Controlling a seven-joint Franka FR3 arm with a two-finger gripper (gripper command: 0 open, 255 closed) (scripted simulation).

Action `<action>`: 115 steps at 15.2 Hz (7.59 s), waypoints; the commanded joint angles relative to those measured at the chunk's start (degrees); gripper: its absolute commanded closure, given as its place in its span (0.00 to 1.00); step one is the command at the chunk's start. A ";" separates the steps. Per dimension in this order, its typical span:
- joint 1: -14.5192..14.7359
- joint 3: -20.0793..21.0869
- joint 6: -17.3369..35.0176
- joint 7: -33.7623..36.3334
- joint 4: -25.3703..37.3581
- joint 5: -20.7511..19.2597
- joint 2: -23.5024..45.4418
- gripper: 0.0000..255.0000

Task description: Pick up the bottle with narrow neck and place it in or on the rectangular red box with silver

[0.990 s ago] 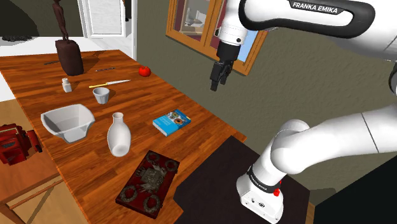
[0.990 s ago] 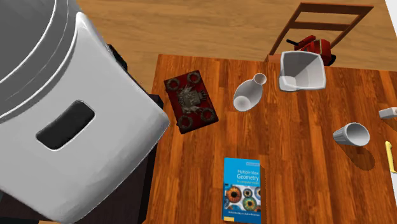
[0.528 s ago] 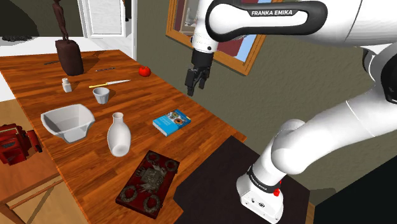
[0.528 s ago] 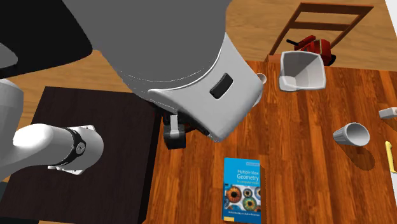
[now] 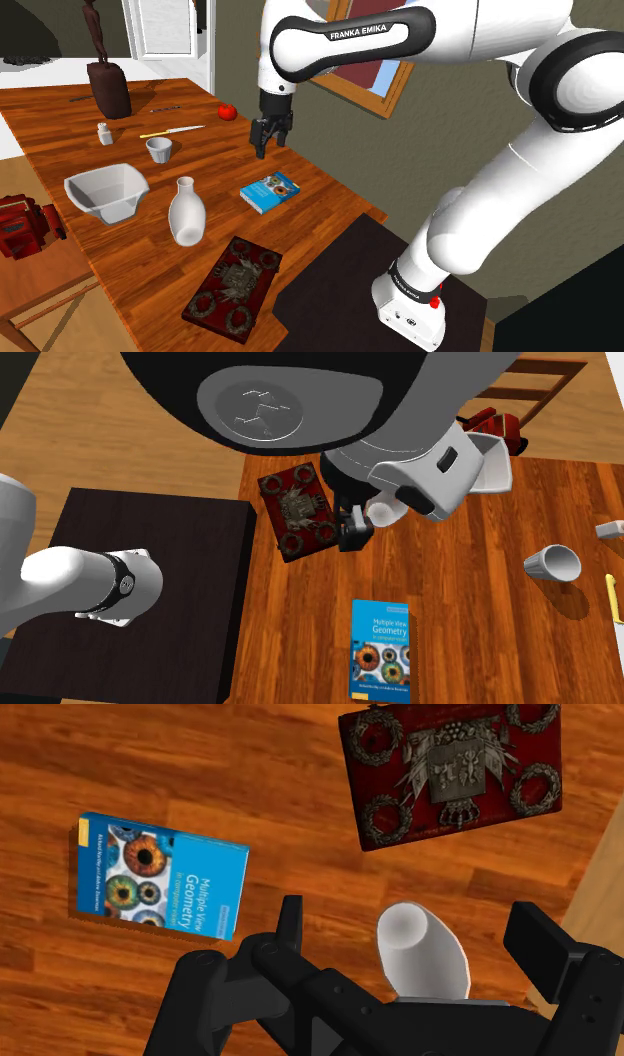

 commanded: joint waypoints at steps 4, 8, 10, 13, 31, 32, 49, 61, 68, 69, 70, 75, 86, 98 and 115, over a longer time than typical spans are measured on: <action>1.41 1.91 3.10 3.46 7.77 -2.05 11.18 0.00; 2.89 2.64 4.10 5.86 15.37 -4.22 20.17 0.00; 3.79 2.81 4.14 6.96 19.69 -5.35 24.76 0.00; 5.39 2.80 3.61 8.37 26.95 -6.98 31.81 0.00; 10.06 1.78 3.66 10.58 46.36 -10.45 51.93 0.00; 10.06 1.78 3.66 10.58 46.36 -10.45 51.93 0.00; 10.01 1.91 2.04 10.52 46.92 -10.28 50.86 1.00; 10.00 2.34 -5.14 10.29 50.92 -9.68 47.63 1.00; 10.17 2.50 -9.85 10.18 54.60 -9.45 46.57 1.00; 10.20 2.51 -10.45 10.17 55.11 -9.42 46.47 1.00; 9.88 2.81 -9.17 10.51 50.82 -9.06 43.45 1.00; 8.86 4.23 -5.11 11.79 33.85 -6.91 30.39 1.00; 9.13 6.72 -4.41 13.27 9.59 -0.44 5.99 1.00; 10.20 7.60 -0.01 13.80 -1.15 1.96 -0.66 1.00; 10.34 8.29 13.29 14.48 -8.87 0.76 5.10 1.00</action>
